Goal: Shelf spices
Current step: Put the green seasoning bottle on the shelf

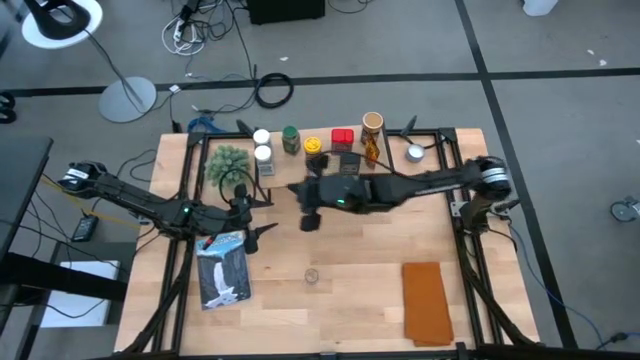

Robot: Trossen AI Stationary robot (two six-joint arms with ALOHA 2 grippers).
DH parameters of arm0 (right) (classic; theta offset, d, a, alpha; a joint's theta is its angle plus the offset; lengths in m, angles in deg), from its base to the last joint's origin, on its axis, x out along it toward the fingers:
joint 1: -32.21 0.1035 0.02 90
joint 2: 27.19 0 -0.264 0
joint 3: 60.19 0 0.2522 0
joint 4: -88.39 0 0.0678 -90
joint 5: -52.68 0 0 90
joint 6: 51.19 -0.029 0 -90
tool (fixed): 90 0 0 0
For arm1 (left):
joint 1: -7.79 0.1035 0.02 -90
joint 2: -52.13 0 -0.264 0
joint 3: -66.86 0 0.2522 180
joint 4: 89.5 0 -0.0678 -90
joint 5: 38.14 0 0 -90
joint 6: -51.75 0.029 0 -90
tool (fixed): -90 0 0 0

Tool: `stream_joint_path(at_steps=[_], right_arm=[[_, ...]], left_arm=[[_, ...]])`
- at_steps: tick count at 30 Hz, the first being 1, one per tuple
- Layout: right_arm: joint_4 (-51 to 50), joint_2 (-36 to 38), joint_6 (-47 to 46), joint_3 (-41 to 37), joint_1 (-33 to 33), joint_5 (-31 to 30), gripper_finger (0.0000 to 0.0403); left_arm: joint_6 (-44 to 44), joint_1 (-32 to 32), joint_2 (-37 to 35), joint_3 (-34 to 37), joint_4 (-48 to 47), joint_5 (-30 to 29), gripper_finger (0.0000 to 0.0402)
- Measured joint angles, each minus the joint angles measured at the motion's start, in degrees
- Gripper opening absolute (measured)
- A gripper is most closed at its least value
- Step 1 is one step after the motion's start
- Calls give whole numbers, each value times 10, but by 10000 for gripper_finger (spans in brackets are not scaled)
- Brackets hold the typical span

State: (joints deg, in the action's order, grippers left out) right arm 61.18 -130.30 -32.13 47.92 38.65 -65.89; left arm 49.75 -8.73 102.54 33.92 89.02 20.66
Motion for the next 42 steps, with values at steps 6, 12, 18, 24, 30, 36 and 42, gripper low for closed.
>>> stream_joint_path(at_steps=[6, 12, 18, 24, 30, 36, 42], right_arm=[[-117, -99, 77, 185, -39, -33, 1], [-201, -177, 47, 315, -101, -40, 0], [-219, -184, -57, 345, -166, -42, 0], [-303, -177, -196, 345, -215, 21, 0], [-332, -177, -225, 344, -231, 73, 0], [-334, -177, -220, 344, -226, 181, 0], [-336, -177, -212, 344, -208, 158, 0]], left_arm=[[-1, 0, 0, 0, 0, 0, 280], [0, 0, 0, 0, -5, 2, 280], [0, 0, 0, 0, -11, 2, 280], [1, 0, 0, 0, -11, -3, 280], [2, 0, 0, 0, -11, -9, 280], [2, 0, 0, 0, -11, -11, 280], [2, 0, 0, 0, -11, -11, 280]])
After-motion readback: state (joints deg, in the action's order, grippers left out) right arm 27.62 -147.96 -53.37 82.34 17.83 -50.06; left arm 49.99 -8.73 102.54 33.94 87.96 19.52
